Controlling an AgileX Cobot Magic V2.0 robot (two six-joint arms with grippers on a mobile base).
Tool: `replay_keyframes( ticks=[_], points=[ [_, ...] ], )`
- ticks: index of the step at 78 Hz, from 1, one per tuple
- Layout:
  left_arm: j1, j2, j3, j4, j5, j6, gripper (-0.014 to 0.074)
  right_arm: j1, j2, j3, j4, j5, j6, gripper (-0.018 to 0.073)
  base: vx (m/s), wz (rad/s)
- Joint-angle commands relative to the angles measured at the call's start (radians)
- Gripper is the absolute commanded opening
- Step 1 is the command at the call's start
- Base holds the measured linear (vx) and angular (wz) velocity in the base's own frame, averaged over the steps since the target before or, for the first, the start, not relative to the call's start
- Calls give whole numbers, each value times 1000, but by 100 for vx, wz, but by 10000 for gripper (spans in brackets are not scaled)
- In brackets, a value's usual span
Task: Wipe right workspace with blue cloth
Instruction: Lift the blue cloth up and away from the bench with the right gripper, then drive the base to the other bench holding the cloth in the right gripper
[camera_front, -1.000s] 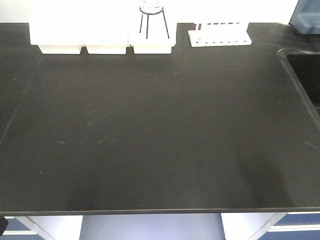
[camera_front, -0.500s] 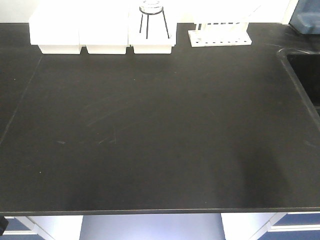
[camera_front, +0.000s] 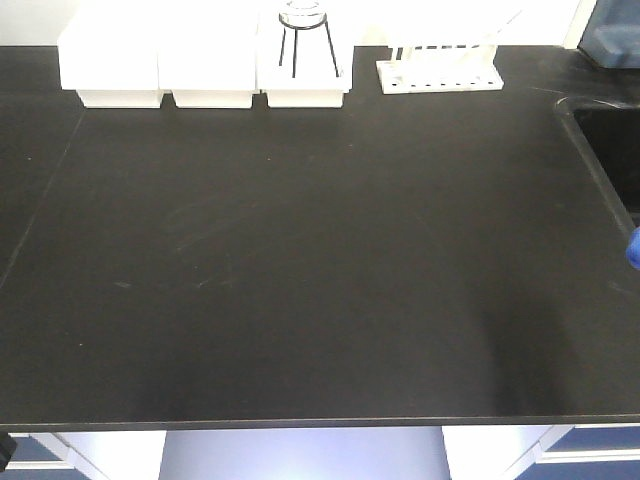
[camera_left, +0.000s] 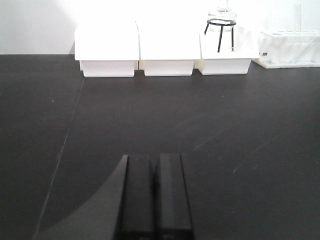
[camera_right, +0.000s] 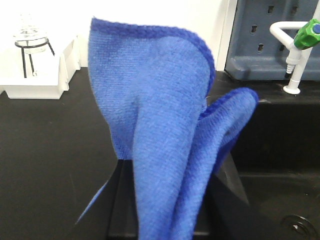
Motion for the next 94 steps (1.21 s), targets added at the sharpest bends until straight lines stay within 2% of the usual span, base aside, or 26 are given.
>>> replay_keyframes(
  ticks=[1, 94],
  points=[
    [0, -10, -25, -6, -82, 0, -6, -2, 3, -31, -11, -100, -5, -7, 0, 0],
    [0, -10, -25, 1, -82, 2, -6, -2, 3, -31, -11, -98, -5, -7, 0, 0]
  ],
)
